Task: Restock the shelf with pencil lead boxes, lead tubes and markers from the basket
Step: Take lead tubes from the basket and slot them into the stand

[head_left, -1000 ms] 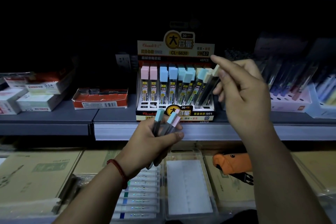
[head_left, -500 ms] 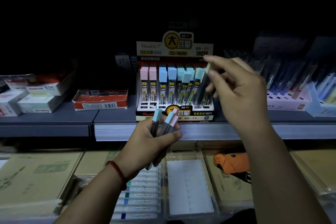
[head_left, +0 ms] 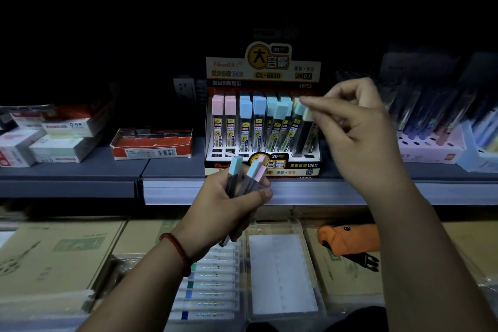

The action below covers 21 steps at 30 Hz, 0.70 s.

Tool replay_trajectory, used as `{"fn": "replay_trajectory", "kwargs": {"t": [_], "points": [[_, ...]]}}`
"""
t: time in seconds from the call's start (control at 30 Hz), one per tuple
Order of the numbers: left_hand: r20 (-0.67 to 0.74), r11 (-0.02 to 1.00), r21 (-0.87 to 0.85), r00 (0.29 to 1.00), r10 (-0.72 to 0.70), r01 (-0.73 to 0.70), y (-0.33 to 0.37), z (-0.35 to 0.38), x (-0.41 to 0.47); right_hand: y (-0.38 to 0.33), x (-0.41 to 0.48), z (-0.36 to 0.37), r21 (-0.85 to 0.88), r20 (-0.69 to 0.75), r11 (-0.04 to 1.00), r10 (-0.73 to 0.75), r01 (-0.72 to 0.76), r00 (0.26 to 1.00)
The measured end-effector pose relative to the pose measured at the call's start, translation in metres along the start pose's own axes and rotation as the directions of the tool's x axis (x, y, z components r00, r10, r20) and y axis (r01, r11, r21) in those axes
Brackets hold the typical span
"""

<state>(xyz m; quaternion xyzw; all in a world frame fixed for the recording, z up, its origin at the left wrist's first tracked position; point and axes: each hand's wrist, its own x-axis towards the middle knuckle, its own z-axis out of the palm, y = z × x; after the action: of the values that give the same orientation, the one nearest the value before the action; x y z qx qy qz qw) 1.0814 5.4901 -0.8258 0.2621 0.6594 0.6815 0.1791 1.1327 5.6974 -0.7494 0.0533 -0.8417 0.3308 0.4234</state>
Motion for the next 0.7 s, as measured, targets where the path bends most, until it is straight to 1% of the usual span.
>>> {"fn": "replay_trajectory", "kwargs": {"t": [0.2, 0.23, 0.27, 0.33, 0.4, 0.47, 0.53, 0.6, 0.7], "points": [[-0.012, 0.999, -0.047, 1.000, -0.020, 0.020, 0.006, 0.002, -0.002, -0.011, -0.006, 0.006, -0.050, -0.080, 0.999, 0.007, -0.011, 0.997], [-0.003, 0.998, -0.056, 1.000, -0.017, 0.017, 0.007, 0.002, -0.003, -0.016, -0.007, 0.007, -0.038, -0.046, 0.999, 0.001, -0.003, 0.999], [0.003, 0.998, -0.065, 1.000, -0.010, 0.011, 0.009, 0.003, -0.003, -0.020, -0.009, 0.010, -0.009, 0.026, 1.000, 0.005, -0.005, 1.000], [0.008, 0.996, -0.094, 1.000, 0.001, 0.000, 0.013, 0.005, -0.004, -0.026, -0.014, 0.017, 0.056, 0.210, 0.996, 0.060, -0.073, 0.976], [0.023, 0.990, -0.140, 1.000, 0.008, -0.005, 0.017, 0.005, -0.005, -0.026, -0.017, 0.024, 0.035, 0.318, 0.989, 0.124, -0.142, 0.940], [0.056, 0.984, -0.178, 0.998, 0.023, -0.013, 0.019, 0.003, -0.006, -0.027, -0.019, 0.028, 0.023, 0.370, 0.981, 0.173, -0.195, 0.913], [0.087, 0.979, -0.204, 0.996, 0.020, -0.002, 0.020, 0.000, -0.007, -0.030, -0.018, 0.030, 0.138, 0.398, 0.951, 0.201, -0.275, 0.895], [0.129, 0.980, -0.200, 0.991, 0.017, 0.010, 0.021, -0.004, -0.008, -0.031, -0.017, 0.029, 0.275, 0.424, 0.896, 0.214, -0.350, 0.880], [0.188, 0.987, -0.162, 0.982, 0.010, 0.020, 0.022, -0.008, -0.010, -0.034, -0.017, 0.030, 0.394, 0.477, 0.801, 0.240, -0.450, 0.845]]}}
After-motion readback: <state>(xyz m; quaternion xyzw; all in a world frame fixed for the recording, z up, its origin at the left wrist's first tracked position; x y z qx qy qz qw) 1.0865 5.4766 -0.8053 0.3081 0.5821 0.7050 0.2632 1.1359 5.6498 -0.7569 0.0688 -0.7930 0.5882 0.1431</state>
